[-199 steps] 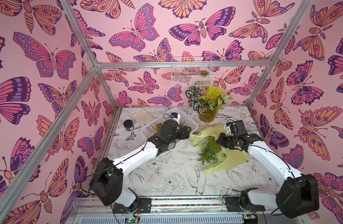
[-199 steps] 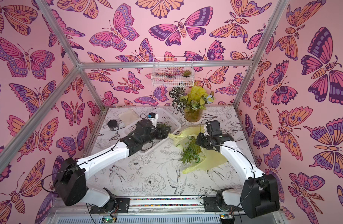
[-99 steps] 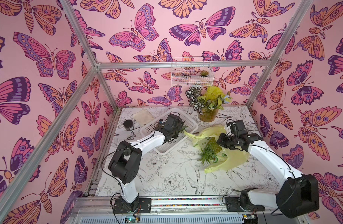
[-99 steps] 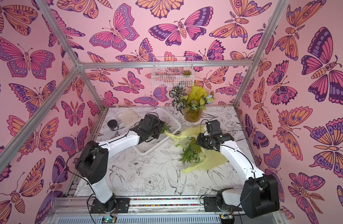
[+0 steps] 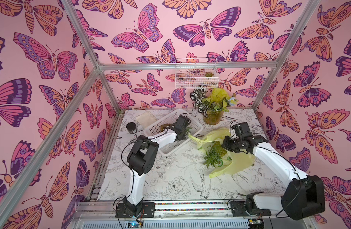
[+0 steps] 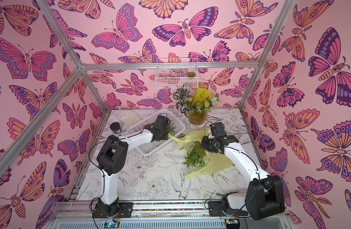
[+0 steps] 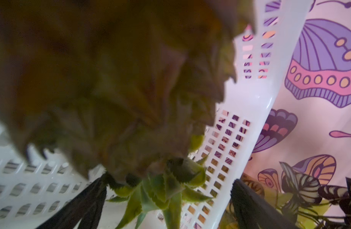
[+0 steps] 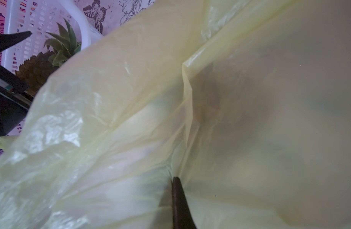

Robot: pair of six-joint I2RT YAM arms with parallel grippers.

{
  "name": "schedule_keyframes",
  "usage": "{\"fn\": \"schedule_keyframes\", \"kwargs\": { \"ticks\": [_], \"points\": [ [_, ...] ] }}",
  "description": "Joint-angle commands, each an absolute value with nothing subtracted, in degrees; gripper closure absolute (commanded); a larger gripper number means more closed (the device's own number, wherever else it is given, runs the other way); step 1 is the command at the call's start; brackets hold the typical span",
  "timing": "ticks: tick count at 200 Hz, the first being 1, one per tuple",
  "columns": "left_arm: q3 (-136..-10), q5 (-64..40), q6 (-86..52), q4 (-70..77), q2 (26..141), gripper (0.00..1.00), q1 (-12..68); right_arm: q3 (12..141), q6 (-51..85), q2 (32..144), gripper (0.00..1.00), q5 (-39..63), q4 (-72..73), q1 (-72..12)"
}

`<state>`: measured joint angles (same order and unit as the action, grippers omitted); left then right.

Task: Place the pineapple into a plastic bag & tie a knot
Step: Pick up the pineapple from the basket.

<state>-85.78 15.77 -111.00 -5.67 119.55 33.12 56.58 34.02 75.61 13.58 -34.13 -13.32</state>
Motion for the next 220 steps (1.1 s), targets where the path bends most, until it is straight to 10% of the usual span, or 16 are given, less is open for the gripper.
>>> {"fn": "schedule_keyframes", "kwargs": {
  "ticks": [1, 120, 220],
  "points": [
    [-86.92, 16.06, -115.50, -9.58, 125.27, 0.02, 32.87, 59.35, 32.44, 76.82, 1.00, 13.56, -35.64, -13.45],
    [-82.44, 25.00, -110.29, -11.09, 122.76, 1.00, 33.93, 59.33, 32.34, 78.49, 1.00, 14.53, -34.60, -13.34],
    [-64.61, 24.93, -80.64, 14.36, 105.10, 1.00, 33.58, 57.05, 33.21, 75.61, 1.00, 14.15, -33.93, -13.31]
  ]
}}
